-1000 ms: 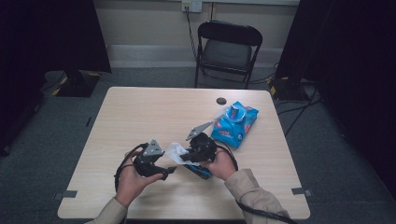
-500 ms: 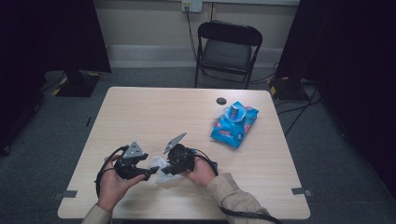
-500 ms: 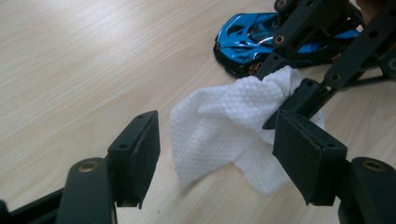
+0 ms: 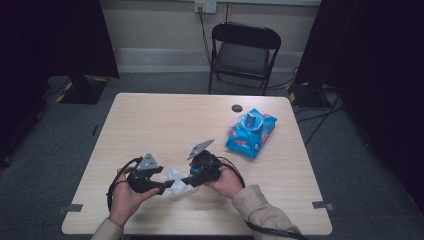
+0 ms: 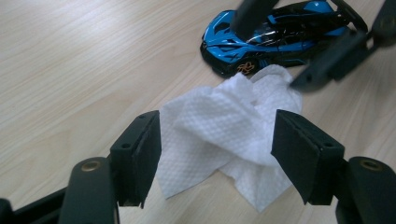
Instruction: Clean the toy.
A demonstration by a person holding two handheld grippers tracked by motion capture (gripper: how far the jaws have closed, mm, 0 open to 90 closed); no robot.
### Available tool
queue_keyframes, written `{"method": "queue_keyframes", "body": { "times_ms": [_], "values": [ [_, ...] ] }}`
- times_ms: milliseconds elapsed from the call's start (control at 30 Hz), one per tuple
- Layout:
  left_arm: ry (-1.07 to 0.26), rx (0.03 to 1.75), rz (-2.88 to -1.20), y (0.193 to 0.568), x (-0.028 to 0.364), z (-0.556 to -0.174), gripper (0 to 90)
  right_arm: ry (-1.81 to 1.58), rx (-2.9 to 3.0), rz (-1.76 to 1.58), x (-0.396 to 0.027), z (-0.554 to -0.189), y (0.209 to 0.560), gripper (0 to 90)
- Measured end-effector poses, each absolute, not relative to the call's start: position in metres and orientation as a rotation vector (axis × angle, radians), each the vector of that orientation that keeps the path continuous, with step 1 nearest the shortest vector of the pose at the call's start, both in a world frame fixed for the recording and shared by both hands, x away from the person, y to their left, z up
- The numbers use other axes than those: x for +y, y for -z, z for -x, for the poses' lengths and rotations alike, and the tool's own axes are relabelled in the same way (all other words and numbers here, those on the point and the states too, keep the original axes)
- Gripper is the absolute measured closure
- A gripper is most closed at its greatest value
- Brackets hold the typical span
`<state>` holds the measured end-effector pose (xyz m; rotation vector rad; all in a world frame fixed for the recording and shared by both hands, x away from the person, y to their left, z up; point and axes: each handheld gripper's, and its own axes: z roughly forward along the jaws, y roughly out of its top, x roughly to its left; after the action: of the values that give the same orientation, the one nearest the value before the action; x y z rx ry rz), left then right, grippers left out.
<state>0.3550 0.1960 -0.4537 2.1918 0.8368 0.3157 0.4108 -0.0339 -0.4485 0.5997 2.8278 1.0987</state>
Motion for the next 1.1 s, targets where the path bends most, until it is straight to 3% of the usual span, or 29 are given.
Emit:
{"method": "queue_keyframes", "body": {
  "times_ms": [233,567,1100],
  "values": [
    [-0.281,0.804,-2.204,0.458,0.178,-0.358,30.3,-1.049,2.771,-0.745,-0.068,-0.416,0.453,21.5],
    [-0.267,0.783,-2.230,0.464,0.167,-0.364,29.4,-0.999,2.753,-0.805,-0.088,-0.415,0.465,19.2],
    [-0.231,0.787,-2.241,0.471,0.163,-0.368,29.9,-0.963,2.764,-0.828,-0.062,-0.434,0.469,17.2]
  ]
}}
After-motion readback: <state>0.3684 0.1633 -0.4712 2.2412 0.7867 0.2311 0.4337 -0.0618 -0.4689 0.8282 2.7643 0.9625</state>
